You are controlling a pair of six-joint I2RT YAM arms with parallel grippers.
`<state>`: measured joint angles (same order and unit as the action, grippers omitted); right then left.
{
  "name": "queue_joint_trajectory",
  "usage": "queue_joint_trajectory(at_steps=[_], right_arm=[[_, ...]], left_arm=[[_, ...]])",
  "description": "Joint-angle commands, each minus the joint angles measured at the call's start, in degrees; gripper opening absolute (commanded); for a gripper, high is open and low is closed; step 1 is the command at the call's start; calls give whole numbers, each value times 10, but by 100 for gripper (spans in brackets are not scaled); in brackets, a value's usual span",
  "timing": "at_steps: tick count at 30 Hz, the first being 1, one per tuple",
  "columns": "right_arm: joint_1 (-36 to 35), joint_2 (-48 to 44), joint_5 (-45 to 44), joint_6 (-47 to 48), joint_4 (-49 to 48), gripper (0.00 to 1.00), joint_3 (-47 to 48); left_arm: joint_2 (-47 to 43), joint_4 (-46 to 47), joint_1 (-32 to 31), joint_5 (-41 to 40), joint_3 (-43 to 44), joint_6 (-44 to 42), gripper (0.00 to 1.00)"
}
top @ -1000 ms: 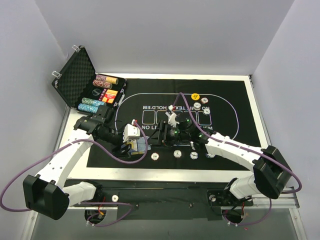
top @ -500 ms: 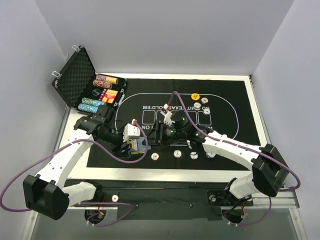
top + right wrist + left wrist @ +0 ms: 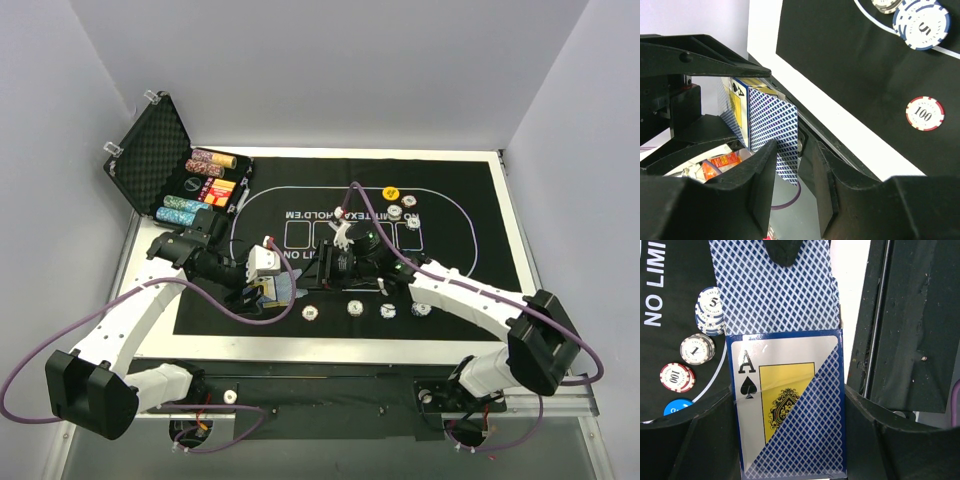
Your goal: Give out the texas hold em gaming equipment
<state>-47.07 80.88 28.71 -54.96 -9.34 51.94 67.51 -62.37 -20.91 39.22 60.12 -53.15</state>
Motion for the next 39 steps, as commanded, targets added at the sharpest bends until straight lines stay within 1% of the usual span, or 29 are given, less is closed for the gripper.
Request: queue_joint_trajectory(at_steps=[1,14,19,24,27,34,35,36,37,38,39], right_arm=[[12,-34,-18,10,13,28,-12],[28,-64,-18,-1,9,19,-36],[37,-81,-11,-20,-8,13,-47],[48,-95,5,-55,-52,7,-66],[55,-104,6,-57,-54,1,-70],[67,-119,9,-57,-47,0,-83],[68,-121,11,-56,-46,2,-84],[70,-120,12,-55,-47,20,-86],[70,-119,13,-55,-54,30,-90],[70,-117,20,-61,-61,43,-92],[69,-117,24,-67,-84,47,-100]], left_arm=[[-8,15,-2,33,29,1,0],[-12,15,-1,30,24,2,0],[-16,16,-1,25,18,2,0],[-17,18,-1,20,16,3,0],[-17,18,0,18,15,2,0],[-19,20,0,14,12,1,0],[-19,20,0,14,11,1,0],[-19,20,0,16,11,1,0],[-19,20,0,16,11,1,0],[-19,20,0,15,13,1,0],[-18,20,0,16,12,1,0]])
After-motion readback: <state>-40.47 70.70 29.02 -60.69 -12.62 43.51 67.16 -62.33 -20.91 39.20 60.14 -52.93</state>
